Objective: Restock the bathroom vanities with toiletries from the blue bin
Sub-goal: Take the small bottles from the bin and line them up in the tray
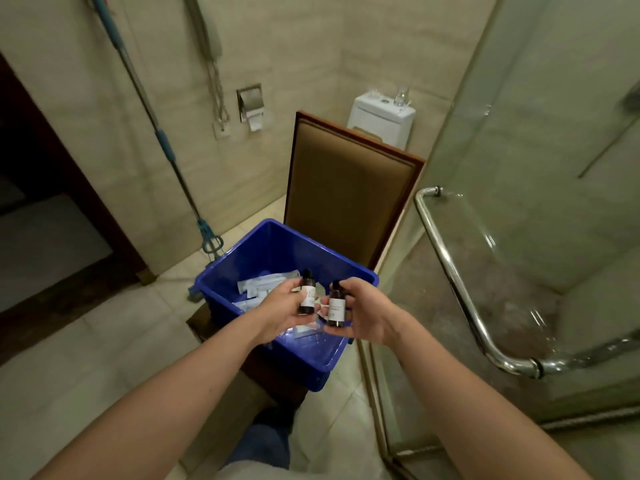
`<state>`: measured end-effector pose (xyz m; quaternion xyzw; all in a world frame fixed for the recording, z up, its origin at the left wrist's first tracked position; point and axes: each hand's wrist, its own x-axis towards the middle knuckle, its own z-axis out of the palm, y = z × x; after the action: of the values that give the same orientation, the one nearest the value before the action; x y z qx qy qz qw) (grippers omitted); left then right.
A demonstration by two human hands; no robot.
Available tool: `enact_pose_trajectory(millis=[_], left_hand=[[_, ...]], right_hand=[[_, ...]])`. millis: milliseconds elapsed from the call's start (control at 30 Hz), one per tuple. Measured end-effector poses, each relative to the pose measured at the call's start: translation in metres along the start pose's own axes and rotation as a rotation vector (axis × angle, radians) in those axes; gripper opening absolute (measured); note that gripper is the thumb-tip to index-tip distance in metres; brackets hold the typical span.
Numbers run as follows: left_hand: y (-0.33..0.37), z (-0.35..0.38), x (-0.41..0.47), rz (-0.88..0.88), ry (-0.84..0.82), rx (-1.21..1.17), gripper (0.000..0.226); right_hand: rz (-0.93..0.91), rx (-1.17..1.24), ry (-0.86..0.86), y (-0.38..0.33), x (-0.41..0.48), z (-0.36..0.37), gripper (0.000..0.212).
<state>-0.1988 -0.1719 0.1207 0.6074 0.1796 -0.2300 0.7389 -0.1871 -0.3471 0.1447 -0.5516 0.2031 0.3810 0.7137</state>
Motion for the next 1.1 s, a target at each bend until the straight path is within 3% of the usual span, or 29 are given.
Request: enact_pose_trajectory(millis=[167, 367, 600, 833, 1100], left_hand=[[0.009, 0.008, -0.030, -0.001, -0.024, -0.033, 0.033], [0.024, 0.018, -0.050, -0.038, -0.140, -0.040, 0.031], [0.033, 0.024, -0.041, -0.069, -0.266, 0.013, 0.028], [0.036, 0.020, -0.033, -0.155, -0.470, 0.177, 0.033], [0.012, 0.020, -0.049, -0.227, -0.716, 0.407, 0.034]], right_hand=[[-0.032, -0.052, 0.010, 0.005, -0.030, -0.003, 0.038], [-0.137, 0.036, 0.066, 0.007, -0.057, -0.007, 0.019], [-0.229, 0.100, 0.163, 0.012, -0.085, -0.006, 0.030], [-0.300, 0.191, 0.346, 0.044, -0.109, 0.010, 0.017], [-0.396, 0.436, 0.646, 0.117, -0.136, 0.046, 0.021]])
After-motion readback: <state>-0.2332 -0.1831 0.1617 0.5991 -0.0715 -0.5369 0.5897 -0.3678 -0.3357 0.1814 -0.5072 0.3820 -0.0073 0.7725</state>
